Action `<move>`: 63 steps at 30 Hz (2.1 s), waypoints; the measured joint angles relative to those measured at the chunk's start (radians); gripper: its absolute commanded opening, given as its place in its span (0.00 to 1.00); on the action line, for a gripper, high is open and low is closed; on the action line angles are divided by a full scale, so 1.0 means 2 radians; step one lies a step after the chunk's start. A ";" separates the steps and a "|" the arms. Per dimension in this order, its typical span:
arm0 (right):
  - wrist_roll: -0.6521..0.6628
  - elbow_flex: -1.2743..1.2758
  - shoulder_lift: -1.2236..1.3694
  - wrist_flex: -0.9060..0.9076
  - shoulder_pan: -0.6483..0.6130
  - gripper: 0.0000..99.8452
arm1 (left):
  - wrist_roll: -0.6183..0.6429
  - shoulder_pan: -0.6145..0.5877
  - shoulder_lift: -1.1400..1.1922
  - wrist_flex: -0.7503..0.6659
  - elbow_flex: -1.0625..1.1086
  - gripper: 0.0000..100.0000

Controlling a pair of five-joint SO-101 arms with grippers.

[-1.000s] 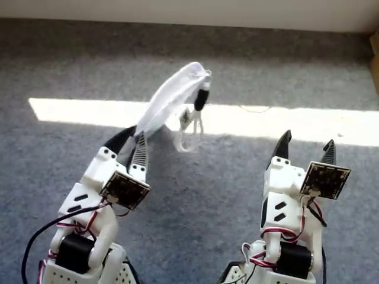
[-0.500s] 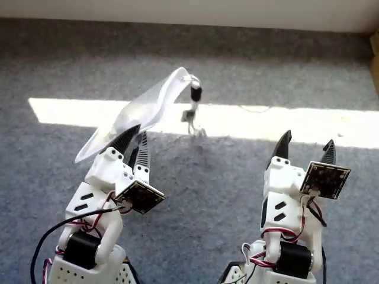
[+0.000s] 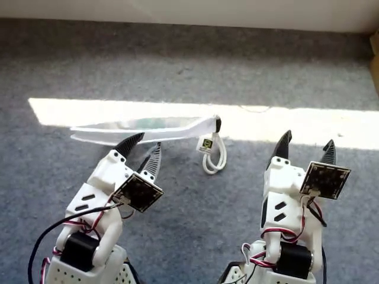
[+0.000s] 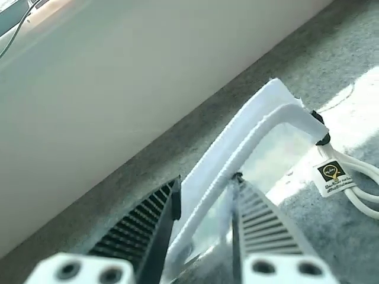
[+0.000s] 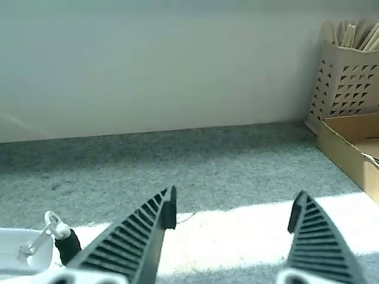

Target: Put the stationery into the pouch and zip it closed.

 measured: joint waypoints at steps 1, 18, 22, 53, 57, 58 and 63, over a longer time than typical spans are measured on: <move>0.000 0.000 0.000 0.000 0.000 0.29 | 0.000 0.000 0.000 0.010 -0.008 0.14; 0.004 -0.009 0.000 0.051 -0.001 0.12 | 0.032 -0.008 -0.006 0.182 -0.166 0.09; 0.004 -0.014 -0.002 0.064 -0.021 0.12 | 0.034 -0.052 -0.006 0.187 -0.166 0.00; 0.004 -0.007 -0.004 0.305 -0.054 0.12 | 0.034 -0.088 -0.006 0.242 -0.035 0.01; 0.031 0.045 -0.004 0.305 -0.054 0.11 | 0.034 -0.088 -0.005 0.242 0.000 0.01; 0.048 0.058 -0.004 0.305 -0.054 0.09 | 0.034 -0.088 -0.005 0.242 0.008 0.01; 0.111 0.100 -0.003 0.305 -0.054 0.01 | 0.034 -0.117 -0.006 0.242 0.050 0.01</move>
